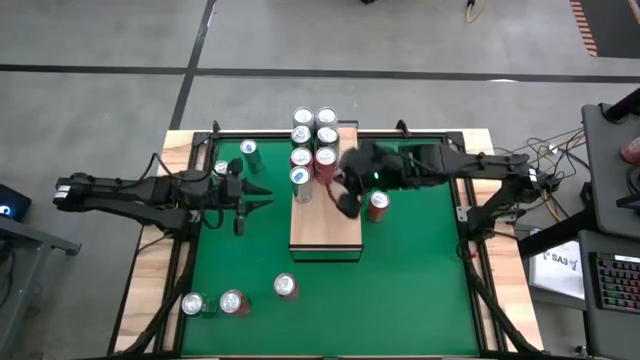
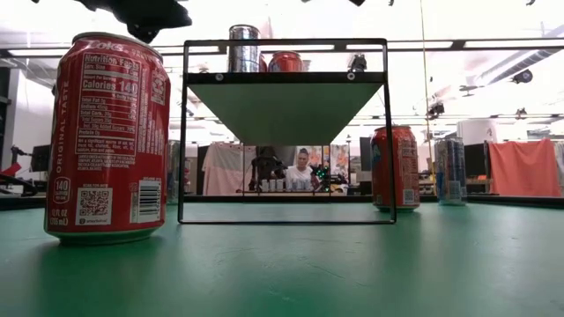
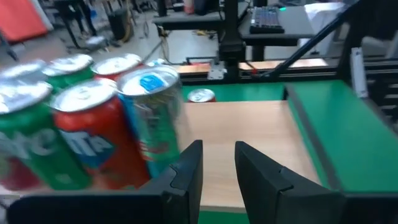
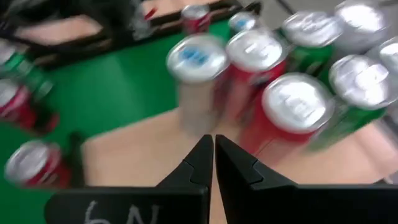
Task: Place canned beverage on shelf
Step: Put the red can on the shelf
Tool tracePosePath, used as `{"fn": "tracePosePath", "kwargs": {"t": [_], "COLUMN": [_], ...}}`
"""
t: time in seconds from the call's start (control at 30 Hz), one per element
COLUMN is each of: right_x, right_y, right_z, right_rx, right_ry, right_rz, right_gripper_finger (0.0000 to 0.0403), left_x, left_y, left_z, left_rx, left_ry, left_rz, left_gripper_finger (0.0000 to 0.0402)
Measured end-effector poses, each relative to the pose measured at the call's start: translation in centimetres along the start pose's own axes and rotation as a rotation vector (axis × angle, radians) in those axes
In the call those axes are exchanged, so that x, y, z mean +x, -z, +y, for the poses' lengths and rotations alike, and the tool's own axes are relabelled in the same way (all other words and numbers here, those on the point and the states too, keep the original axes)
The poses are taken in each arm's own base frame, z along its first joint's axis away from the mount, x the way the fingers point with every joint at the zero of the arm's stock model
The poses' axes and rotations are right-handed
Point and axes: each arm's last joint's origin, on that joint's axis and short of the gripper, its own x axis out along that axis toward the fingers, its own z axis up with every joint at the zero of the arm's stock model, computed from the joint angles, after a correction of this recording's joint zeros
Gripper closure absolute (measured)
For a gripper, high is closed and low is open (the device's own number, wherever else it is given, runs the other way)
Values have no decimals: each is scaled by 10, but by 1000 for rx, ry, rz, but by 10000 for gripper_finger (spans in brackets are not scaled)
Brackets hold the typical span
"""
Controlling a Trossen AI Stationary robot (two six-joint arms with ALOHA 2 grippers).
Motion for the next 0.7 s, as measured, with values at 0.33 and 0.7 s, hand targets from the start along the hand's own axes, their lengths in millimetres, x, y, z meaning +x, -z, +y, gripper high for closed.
{"fn": "tracePosePath", "kwargs": {"t": [0.33, 0.7], "right_x": [-14, -41], "right_y": [38, 61], "right_z": [65, 110], "right_rx": [-103, -131], "right_ry": [-85, -76], "right_rz": [67, -9], "right_gripper_finger": [394, 394], "left_x": [8, 1], "left_y": [-2, -15], "left_z": [-39, -80], "left_rx": [-84, -120], "left_ry": [189, 374], "left_rz": [-26, 78], "left_gripper_finger": [324, 324]}}
